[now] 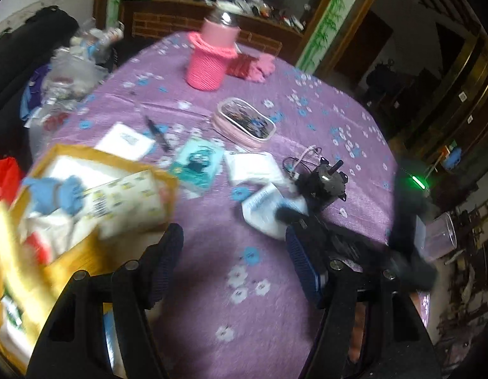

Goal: Organize soft objects
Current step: 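Grasp the white desiccant packet with the right tool while the left tool grasps a white paper packet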

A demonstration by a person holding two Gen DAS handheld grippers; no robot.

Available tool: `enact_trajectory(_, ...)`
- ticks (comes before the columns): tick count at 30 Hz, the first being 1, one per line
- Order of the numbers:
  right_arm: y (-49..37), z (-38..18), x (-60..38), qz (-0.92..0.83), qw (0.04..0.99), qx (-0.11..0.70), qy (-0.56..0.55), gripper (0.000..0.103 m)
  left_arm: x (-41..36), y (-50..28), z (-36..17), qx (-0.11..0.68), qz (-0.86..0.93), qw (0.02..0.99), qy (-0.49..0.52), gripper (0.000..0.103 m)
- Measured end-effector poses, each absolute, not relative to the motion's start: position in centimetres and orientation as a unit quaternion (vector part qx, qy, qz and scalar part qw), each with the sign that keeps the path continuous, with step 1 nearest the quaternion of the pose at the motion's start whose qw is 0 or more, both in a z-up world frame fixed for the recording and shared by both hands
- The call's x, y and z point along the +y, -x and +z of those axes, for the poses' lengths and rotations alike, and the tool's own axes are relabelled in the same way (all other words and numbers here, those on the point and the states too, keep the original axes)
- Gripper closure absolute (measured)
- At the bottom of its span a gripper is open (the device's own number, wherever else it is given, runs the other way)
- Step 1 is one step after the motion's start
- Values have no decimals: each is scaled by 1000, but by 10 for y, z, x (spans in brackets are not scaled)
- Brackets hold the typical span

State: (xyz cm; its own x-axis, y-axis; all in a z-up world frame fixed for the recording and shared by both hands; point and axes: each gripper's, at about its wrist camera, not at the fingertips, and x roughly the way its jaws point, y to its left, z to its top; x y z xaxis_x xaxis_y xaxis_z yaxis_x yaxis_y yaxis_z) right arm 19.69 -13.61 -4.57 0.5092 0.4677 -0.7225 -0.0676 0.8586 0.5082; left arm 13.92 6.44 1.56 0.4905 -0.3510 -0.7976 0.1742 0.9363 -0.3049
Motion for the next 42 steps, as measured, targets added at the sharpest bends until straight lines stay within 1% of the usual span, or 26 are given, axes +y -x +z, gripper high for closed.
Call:
enact_trajectory(2,-177,-42,-153,164,850,456,-207,74,49,-158,9,505,-157,844,86,36)
enact_trajectory(6,-152,-45,-180,148,866,434,-201,74,13,-204,-2,527,-161,834,18,36)
enact_trajectory(8,-144,-45,-191,130,879,417,-193,74,-4,-223,-8,527,-158,835,-18,36)
enact_trajectory(11,-140,-44,-195,135,877,412,-207,74,-28,-255,-26,537,-168,824,-62,36)
enact_trajectory(14,-134,-44,-195,120,885,406,-196,74,-45,-275,-43,544,-182,812,-106,36)
enact_trajectory(17,-130,-44,-199,123,885,398,-206,74,-51,-292,-59,565,-199,791,-121,36)
enact_trajectory(19,-128,-46,-202,125,883,400,-214,74,-48,-301,-66,580,-200,783,-104,36)
enact_trajectory(24,-129,-48,-206,129,881,398,-222,73,-42,-291,-69,602,-224,762,-79,37)
enact_trajectory(27,-128,-48,-208,130,879,398,-228,73,-42,-266,-67,635,-267,721,-73,37)
enact_trajectory(31,-129,-50,-209,130,878,398,-233,73,-45,-248,-59,605,-253,747,-110,35)
enact_trajectory(33,-129,-50,-209,128,879,397,-231,73,-47,-248,-70,611,-233,748,-115,35)
enact_trajectory(35,-129,-51,-209,123,880,397,-230,73,-51,-249,-72,602,-228,757,-114,30)
enact_trajectory(37,-130,-53,-210,124,879,398,-234,73,-59,-242,-72,594,-223,763,-121,30)
enact_trajectory(38,-130,-53,-209,124,878,398,-234,73,-61,-238,-72,588,-216,770,-117,30)
enact_trajectory(39,-131,-54,-209,123,878,399,-234,73,-63,-232,-72,578,-206,781,-116,36)
enact_trajectory(40,-132,-54,-209,118,879,401,-231,73,-67,-227,-72,571,-195,788,-121,48)
enact_trajectory(41,-132,-54,-208,114,880,401,-226,73,-68,-222,-71,565,-191,793,-124,52)
enact_trajectory(42,-132,-55,-207,113,881,402,-225,73,-69,-217,-71,564,-190,794,-125,59)
